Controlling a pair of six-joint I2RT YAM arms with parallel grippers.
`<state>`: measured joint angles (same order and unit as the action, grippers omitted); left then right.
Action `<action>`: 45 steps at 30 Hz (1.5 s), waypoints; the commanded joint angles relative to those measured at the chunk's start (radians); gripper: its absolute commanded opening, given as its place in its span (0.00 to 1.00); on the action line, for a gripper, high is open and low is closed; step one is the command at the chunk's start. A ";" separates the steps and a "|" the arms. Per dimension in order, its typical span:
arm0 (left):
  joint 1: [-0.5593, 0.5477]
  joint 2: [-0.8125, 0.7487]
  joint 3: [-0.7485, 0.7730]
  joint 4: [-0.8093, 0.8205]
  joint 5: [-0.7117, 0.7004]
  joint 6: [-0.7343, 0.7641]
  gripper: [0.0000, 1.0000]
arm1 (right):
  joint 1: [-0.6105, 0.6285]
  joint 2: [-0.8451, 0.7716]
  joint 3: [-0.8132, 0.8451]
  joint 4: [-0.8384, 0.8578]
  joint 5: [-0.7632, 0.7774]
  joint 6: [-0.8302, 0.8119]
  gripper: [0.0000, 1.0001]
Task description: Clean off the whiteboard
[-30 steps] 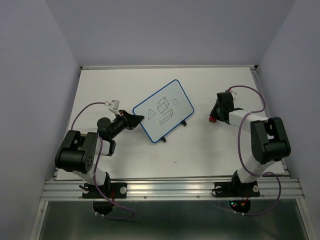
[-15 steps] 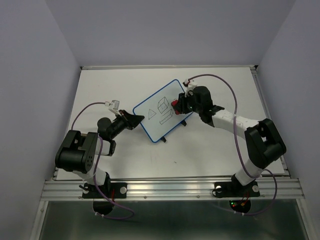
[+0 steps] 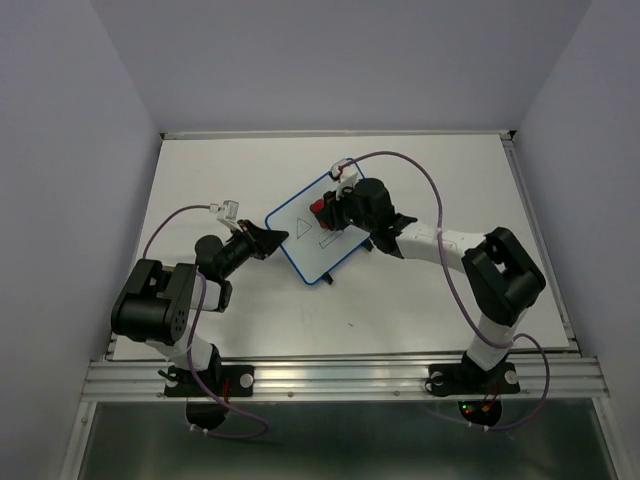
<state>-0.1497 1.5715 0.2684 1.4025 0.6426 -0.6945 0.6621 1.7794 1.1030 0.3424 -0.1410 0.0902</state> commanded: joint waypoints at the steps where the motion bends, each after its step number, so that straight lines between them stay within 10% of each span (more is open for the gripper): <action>1: -0.011 0.024 -0.026 0.181 -0.029 0.098 0.00 | 0.065 0.020 -0.049 0.104 -0.083 -0.032 0.01; 19: -0.011 0.016 -0.043 0.197 -0.046 0.101 0.00 | -0.011 -0.034 -0.157 0.279 0.402 0.013 0.01; 29: -0.011 0.016 -0.044 0.207 -0.046 0.099 0.00 | -0.078 -0.015 -0.146 0.268 0.138 -0.026 0.01; 45: -0.011 0.016 -0.041 0.199 -0.043 0.101 0.00 | 0.232 0.041 -0.137 0.257 -0.028 -0.110 0.01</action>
<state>-0.1558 1.5738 0.2539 1.4239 0.6209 -0.6971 0.8459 1.7901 0.9588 0.5957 -0.1196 0.0078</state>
